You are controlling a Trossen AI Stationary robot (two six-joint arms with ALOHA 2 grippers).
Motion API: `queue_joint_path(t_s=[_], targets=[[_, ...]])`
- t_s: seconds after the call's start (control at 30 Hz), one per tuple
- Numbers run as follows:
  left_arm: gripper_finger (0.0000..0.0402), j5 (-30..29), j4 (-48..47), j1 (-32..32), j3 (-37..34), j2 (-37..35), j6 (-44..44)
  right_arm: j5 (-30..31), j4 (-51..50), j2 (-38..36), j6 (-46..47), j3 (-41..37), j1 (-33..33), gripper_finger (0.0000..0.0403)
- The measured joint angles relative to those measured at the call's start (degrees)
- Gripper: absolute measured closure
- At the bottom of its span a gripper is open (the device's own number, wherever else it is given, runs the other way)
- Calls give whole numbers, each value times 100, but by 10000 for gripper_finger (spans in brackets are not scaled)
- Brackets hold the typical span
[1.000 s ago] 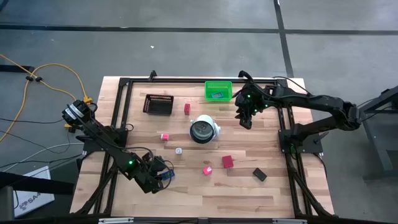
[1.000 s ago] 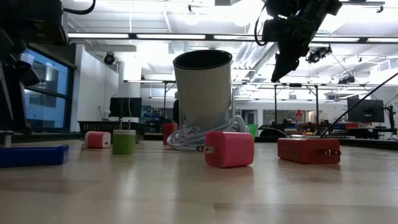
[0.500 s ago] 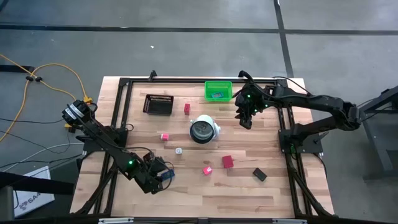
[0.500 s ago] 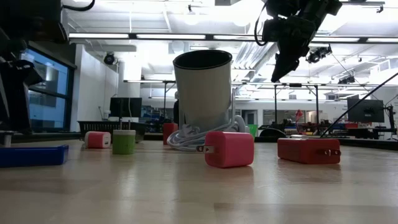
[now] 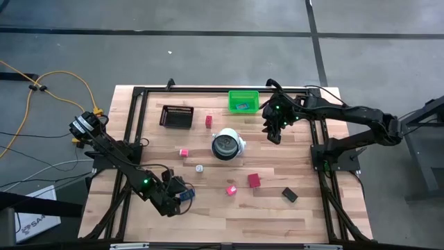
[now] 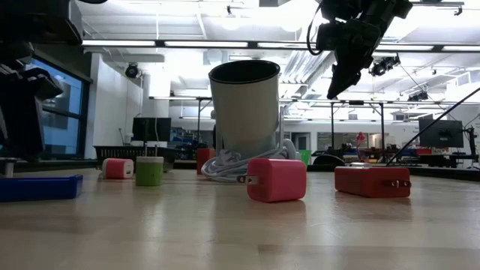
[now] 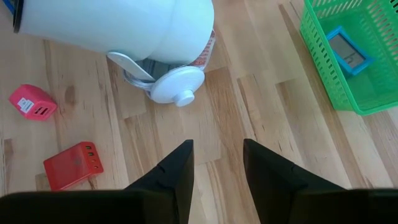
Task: Pick & Place Office items
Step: Put the blue digital timer into the green bin
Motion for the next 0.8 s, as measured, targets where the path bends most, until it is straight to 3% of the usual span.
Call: queue_joint_path(t_s=[0.4, 0.8], targets=[[166, 216, 778, -28, 12, 445, -409, 15, 2, 1, -47, -2, -1, 278], [169, 305, 628, -7, 20, 466, -543, 15, 2, 2, -47, -2, -1, 278]])
